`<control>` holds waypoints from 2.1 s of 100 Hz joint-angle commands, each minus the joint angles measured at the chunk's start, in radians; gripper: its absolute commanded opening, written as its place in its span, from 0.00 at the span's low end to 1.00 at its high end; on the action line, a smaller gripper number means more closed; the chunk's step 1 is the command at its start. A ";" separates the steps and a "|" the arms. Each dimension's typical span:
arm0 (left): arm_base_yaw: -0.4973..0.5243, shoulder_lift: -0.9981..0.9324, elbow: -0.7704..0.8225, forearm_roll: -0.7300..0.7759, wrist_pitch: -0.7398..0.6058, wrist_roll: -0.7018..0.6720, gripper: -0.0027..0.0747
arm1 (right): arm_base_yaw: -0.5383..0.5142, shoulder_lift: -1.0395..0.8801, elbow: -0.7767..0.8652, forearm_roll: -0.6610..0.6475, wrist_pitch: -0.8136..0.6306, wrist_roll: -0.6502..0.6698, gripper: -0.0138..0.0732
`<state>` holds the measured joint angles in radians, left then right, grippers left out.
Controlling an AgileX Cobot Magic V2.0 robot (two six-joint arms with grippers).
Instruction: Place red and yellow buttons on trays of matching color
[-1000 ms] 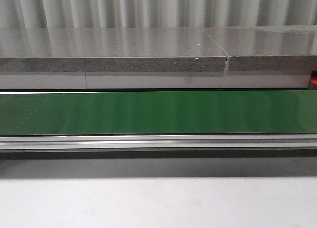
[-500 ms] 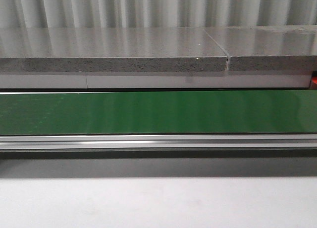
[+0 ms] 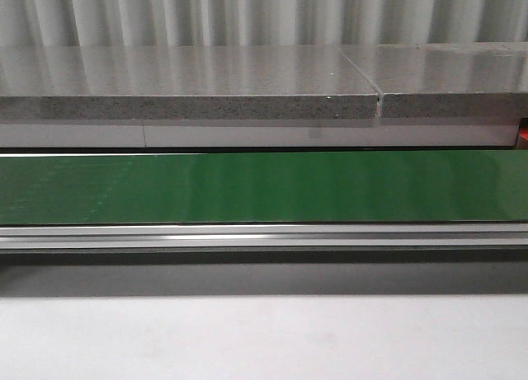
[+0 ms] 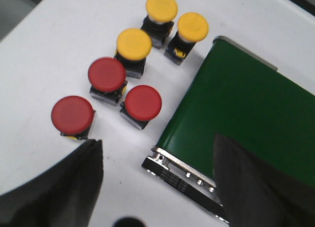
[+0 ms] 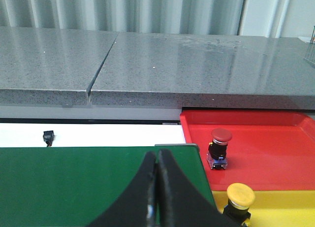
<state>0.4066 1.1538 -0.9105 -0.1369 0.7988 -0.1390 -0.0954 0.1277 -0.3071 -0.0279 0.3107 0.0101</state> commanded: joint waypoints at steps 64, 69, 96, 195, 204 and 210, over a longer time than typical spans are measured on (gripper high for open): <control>0.035 0.330 -0.184 -0.085 0.125 -0.367 0.63 | -0.004 0.010 -0.024 -0.015 -0.079 -0.010 0.08; 0.035 0.343 -0.184 -0.085 0.125 -0.373 0.63 | -0.004 0.010 -0.024 -0.015 -0.079 -0.010 0.08; 0.035 0.409 -0.184 -0.094 0.082 -0.373 0.63 | -0.004 0.010 -0.024 -0.015 -0.079 -0.010 0.08; 0.035 0.508 -0.185 -0.138 -0.033 -0.361 0.36 | -0.004 0.010 -0.024 -0.015 -0.079 -0.010 0.08; 0.023 0.502 -0.185 -0.135 -0.033 -0.361 0.32 | -0.004 0.010 -0.024 -0.015 -0.079 -0.010 0.08; 0.016 0.491 -0.185 -0.130 -0.045 -0.361 0.31 | -0.004 0.010 -0.024 -0.015 -0.079 -0.010 0.08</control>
<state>0.4374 1.6972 -1.0650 -0.2557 0.7819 -0.5026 -0.0954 0.1277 -0.3071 -0.0294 0.3107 0.0101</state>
